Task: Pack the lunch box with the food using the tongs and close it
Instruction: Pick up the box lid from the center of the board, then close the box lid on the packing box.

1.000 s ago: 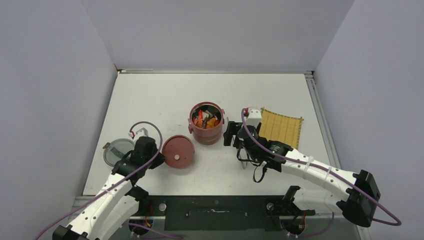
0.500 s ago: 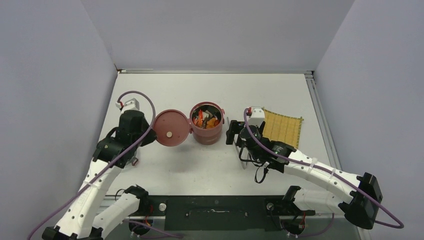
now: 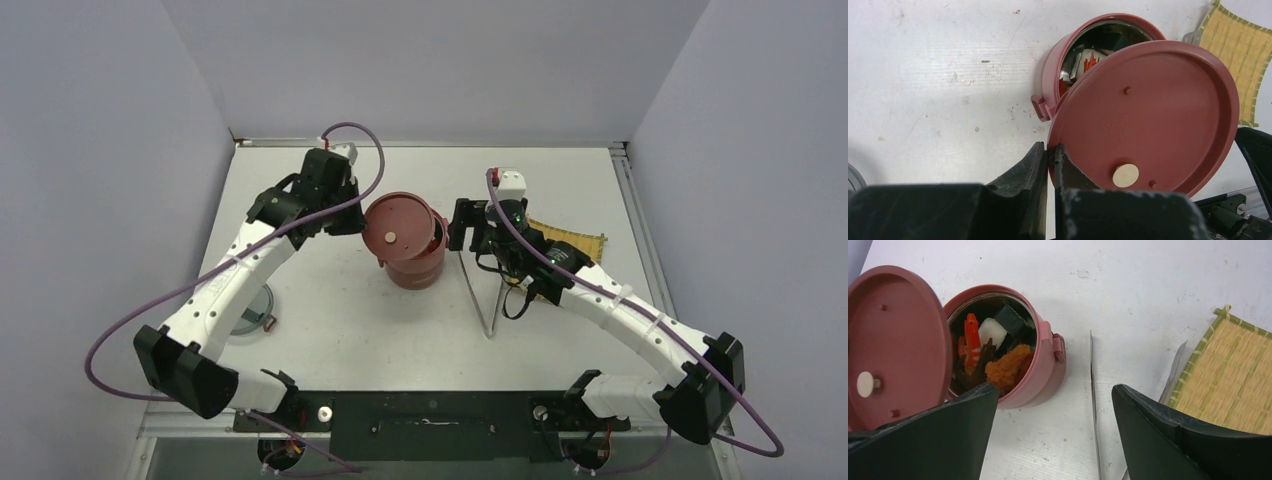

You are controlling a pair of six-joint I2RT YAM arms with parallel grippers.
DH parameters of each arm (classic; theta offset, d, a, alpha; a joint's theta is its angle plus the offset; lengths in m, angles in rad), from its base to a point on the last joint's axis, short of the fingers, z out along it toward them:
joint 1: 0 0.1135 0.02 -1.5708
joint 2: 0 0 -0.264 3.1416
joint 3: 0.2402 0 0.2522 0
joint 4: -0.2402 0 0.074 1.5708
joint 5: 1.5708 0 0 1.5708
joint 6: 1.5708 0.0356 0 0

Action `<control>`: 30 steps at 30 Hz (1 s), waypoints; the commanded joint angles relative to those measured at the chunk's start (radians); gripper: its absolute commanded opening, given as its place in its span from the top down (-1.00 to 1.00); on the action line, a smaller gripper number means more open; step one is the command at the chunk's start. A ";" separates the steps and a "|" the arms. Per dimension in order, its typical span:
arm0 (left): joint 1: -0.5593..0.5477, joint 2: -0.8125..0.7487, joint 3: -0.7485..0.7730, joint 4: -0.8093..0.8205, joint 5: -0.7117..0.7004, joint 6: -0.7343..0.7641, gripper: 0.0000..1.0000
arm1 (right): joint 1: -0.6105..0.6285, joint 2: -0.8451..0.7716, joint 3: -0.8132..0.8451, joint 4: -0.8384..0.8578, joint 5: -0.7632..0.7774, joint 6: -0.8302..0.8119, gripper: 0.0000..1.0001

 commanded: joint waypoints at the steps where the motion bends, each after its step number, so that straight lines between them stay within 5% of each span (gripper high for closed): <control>1: -0.007 0.092 0.106 0.012 0.020 0.084 1.00 | -0.060 0.049 0.070 -0.003 -0.128 -0.045 -0.72; 30: -0.026 0.347 0.231 0.021 0.040 0.156 1.00 | -0.136 0.091 0.029 -0.005 -0.190 -0.036 -0.73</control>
